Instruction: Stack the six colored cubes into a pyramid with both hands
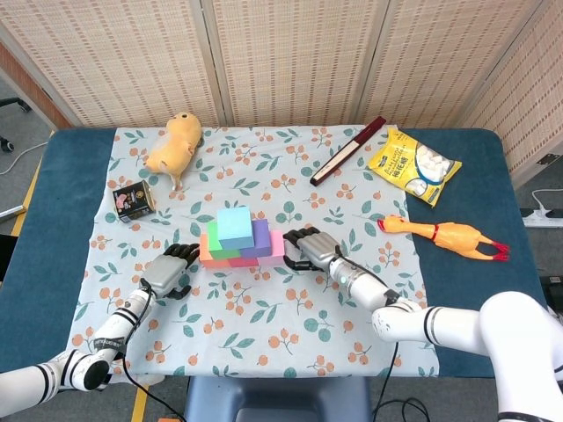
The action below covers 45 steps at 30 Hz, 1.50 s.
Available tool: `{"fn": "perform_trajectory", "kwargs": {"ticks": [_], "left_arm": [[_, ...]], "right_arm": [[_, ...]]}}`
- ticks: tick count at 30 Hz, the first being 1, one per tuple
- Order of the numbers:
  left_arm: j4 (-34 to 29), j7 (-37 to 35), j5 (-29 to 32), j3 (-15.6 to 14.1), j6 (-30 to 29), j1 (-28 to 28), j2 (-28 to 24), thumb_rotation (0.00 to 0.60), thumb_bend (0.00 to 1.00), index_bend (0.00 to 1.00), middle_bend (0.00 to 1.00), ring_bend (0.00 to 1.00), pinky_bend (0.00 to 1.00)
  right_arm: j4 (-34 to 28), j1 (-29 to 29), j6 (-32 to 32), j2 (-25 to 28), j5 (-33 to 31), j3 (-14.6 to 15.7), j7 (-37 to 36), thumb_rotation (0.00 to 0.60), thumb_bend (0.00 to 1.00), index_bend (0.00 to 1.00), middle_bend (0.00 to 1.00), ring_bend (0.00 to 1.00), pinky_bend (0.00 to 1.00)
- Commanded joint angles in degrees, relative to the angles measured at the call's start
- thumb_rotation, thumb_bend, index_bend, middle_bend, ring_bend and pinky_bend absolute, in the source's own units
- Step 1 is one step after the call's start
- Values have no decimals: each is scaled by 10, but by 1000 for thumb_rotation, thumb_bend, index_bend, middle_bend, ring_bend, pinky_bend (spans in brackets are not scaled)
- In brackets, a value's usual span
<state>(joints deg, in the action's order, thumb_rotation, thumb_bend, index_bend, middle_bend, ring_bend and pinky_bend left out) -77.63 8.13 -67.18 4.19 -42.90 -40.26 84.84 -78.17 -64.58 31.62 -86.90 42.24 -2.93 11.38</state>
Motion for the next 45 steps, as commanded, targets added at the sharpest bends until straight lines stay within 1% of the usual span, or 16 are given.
{"fn": "perform_trajectory", "kwargs": {"ticks": [1, 9, 17, 24, 27, 29, 33, 39, 41, 43, 45], "left_arm": [[-1, 1, 3, -1, 0, 0, -2, 600, 413, 9, 0, 0, 0], [-25, -25, 0, -1, -22, 19, -32, 600, 413, 7, 0, 0, 0], [-48, -50, -3, 2, -46, 37, -66, 600, 412, 6, 0, 0, 0], [-61, -97, -15, 4, -76, 65, -103, 600, 412, 6, 0, 0, 0], [-69, -122, -27, 4, -93, 80, -121, 600, 412, 6, 0, 0, 0], [-74, -135, -34, 4, -109, 91, -133, 600, 412, 6, 0, 0, 0], [-76, -170, -45, 4, -154, 124, -157, 600, 413, 6, 0, 0, 0], [-70, -204, -63, -7, -210, 171, -179, 600, 413, 21, 0, 0, 0], [-70, -211, -65, -9, -236, 191, -183, 600, 413, 22, 0, 0, 0], [-69, -217, -65, -7, -269, 211, -183, 600, 412, 28, 0, 0, 0], [-63, -221, -66, -6, -308, 236, -180, 600, 412, 36, 0, 0, 0]], "right_arm": [[-2, 1, 1, 2, 0, 1, 0, 2, 454, 26, 20, 0, 0], [-36, 14, 21, 34, 3, 1, -1, 1, 454, 13, 20, 0, 0], [-78, 39, 51, 79, 14, -9, -17, 2, 455, 7, 20, 0, 0], [-133, 74, 68, 145, 37, -29, -59, 6, 455, 7, 19, 0, 0], [-164, 90, 81, 178, 59, -40, -74, 6, 454, 7, 17, 0, 0], [-185, 102, 93, 202, 75, -41, -78, 9, 454, 7, 17, 0, 0], [-228, 149, 159, 251, 119, -35, -77, 10, 454, 7, 33, 0, 0], [-249, 226, 224, 293, 182, -14, -118, 12, 454, 27, 43, 0, 0], [-252, 260, 263, 302, 211, -7, -134, 36, 454, 27, 44, 0, 0], [-251, 294, 311, 307, 243, 2, -142, 85, 454, 27, 52, 0, 0], [-248, 335, 367, 309, 275, 13, -149, 102, 451, 26, 60, 0, 8]]}}
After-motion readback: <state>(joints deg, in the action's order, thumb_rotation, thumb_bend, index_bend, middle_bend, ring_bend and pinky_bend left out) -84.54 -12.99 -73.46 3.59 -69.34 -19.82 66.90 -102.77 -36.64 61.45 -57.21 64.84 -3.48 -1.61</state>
